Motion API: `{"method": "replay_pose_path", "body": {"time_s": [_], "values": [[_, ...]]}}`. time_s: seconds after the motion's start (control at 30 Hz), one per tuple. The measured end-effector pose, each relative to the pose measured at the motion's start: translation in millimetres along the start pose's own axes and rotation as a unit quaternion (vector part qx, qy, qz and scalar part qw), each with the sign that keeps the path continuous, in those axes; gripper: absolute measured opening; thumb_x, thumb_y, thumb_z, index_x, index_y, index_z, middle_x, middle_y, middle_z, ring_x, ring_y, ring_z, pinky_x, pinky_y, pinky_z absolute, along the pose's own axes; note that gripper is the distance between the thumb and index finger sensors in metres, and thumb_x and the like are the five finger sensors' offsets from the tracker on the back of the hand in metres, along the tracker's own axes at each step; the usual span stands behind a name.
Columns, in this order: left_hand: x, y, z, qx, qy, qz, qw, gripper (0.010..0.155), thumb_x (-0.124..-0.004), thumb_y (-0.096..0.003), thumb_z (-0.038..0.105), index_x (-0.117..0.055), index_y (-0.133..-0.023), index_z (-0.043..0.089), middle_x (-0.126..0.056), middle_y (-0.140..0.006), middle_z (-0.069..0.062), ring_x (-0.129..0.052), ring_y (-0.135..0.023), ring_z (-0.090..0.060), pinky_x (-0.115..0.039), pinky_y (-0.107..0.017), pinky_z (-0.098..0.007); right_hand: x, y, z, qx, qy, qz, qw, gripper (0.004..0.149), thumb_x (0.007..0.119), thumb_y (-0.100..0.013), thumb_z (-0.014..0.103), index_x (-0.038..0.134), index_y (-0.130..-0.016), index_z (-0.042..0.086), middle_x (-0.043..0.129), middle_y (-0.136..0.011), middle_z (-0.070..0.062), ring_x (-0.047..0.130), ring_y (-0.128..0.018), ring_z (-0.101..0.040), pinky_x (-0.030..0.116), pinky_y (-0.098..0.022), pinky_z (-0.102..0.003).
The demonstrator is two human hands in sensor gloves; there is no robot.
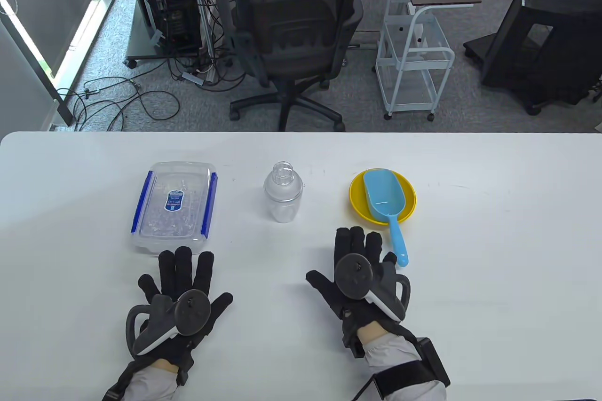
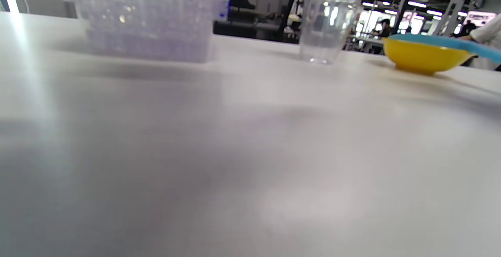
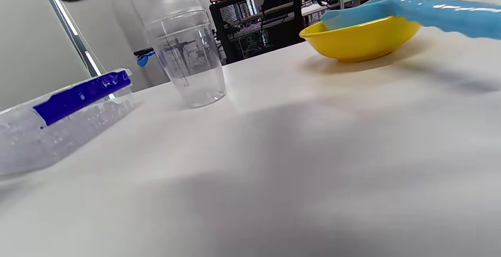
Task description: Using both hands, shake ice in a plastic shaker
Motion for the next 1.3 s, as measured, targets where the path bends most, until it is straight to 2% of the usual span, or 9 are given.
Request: {"method": "replay_pose_path", "body": {"time_s": [0.27, 0.43, 0.7, 0.87, 0.97, 1.07, 1.17, 1.23, 1.3], "values": [[1, 0, -1, -0.008, 0.019, -0.004, 1.0, 0.08, -0.037, -0.067, 0.065, 0.01, -0.115, 0.021, 0.01, -0.118, -0.03, 0.014, -0.1, -0.054, -0.01, -0.059, -0.085, -16, -62, 26, 0.017, -0.103, -0.024, 0.994, 0.099, 0.068, -0.05, 0.062, -0.002, -0.101, 0.016, 0.002, -0.113, -0.024, 0.004, -0.098, -0.059, 0.018, -0.064, -0.081], [1, -1, -3, -0.011, 0.033, -0.011, 0.999, 0.08, -0.037, -0.0672, 0.065, 0.01, -0.115, 0.022, 0.01, -0.118, -0.03, 0.014, -0.1, -0.055, -0.01, -0.059, -0.085, -9, -99, 23, 0.049, -0.186, -0.027, 0.981, 0.102, 0.069, -0.049, 0.066, -0.013, -0.095, 0.027, -0.004, -0.111, -0.024, 0.003, -0.098, -0.059, 0.019, -0.064, -0.081], [5, -1, -7, -0.016, 0.056, -0.01, 0.998, 0.08, -0.037, -0.0675, 0.065, 0.01, -0.116, 0.022, 0.009, -0.119, -0.03, 0.013, -0.101, -0.055, -0.01, -0.059, -0.085, 22, -145, 12, 0.076, -0.321, -0.024, 0.944, 0.113, 0.079, -0.044, 0.067, -0.014, -0.096, 0.027, -0.008, -0.11, -0.023, 0.0, -0.098, -0.059, 0.019, -0.064, -0.083], [5, -2, -7, -0.016, 0.062, -0.009, 0.998, 0.08, -0.037, -0.0677, 0.065, 0.01, -0.116, 0.022, 0.009, -0.119, -0.03, 0.013, -0.102, -0.055, -0.01, -0.059, -0.085, 39, -162, 13, 0.069, -0.343, -0.022, 0.937, 0.116, 0.09, -0.04, 0.063, -0.004, -0.102, 0.033, -0.003, -0.113, -0.022, 0.001, -0.099, -0.06, 0.021, -0.064, -0.084], [5, -3, -8, -0.016, 0.064, -0.012, 0.998, 0.08, -0.037, -0.068, 0.065, 0.009, -0.117, 0.023, 0.009, -0.119, -0.029, 0.013, -0.102, -0.055, -0.01, -0.059, -0.085, 48, -168, 15, 0.069, -0.332, -0.012, 0.941, 0.114, 0.092, -0.04, 0.059, 0.001, -0.104, 0.036, 0.011, -0.117, -0.021, 0.005, -0.1, -0.06, 0.023, -0.064, -0.084], [6, -4, -8, -0.016, 0.067, -0.009, 0.998, 0.079, -0.038, -0.068, 0.065, 0.008, -0.118, 0.023, 0.009, -0.119, -0.029, 0.012, -0.102, -0.054, -0.01, -0.059, -0.085, 49, -170, 15, 0.07, -0.317, -0.04, 0.945, 0.108, 0.095, -0.039, 0.057, 0.013, -0.107, 0.037, 0.036, -0.117, -0.017, 0.018, -0.103, -0.06, 0.03, -0.065, -0.084], [7, -4, -10, -0.013, 0.071, -0.008, 0.997, 0.079, -0.037, -0.0682, 0.065, 0.008, -0.118, 0.023, 0.009, -0.119, -0.029, 0.012, -0.103, -0.054, -0.01, -0.059, -0.085, 50, -167, 15, 0.071, -0.314, -0.053, 0.945, 0.107, 0.098, -0.038, 0.054, 0.018, -0.107, 0.035, 0.037, -0.115, -0.019, 0.031, -0.103, -0.059, 0.036, -0.065, -0.083], [6, -5, -12, -0.012, 0.076, -0.008, 0.997, 0.079, -0.037, -0.0683, 0.065, 0.008, -0.118, 0.023, 0.01, -0.119, -0.029, 0.012, -0.103, -0.054, -0.01, -0.059, -0.085, 50, -164, 15, 0.071, -0.324, -0.066, 0.941, 0.106, 0.098, -0.038, 0.051, 0.019, -0.107, 0.032, 0.036, -0.114, -0.021, 0.048, -0.101, -0.057, 0.046, -0.064, -0.081], [5, -6, -14, -0.01, 0.08, -0.007, 0.997, 0.079, -0.038, -0.0683, 0.065, 0.008, -0.118, 0.023, 0.009, -0.119, -0.029, 0.012, -0.103, -0.054, -0.01, -0.059, -0.085, 47, -157, 16, 0.069, -0.329, -0.075, 0.939, 0.107, 0.1, -0.037, 0.049, 0.021, -0.107, 0.029, 0.037, -0.112, -0.024, 0.05, -0.098, -0.059, 0.052, -0.063, -0.079]]}}
Point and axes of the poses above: the tracker on the back of each hand, its own z axis roughly to the thumb side, its own y axis roughly from the fingertips to the wrist, x = y × z, the point moved 4 cm from there along -y, roughly from the wrist to the fingertips
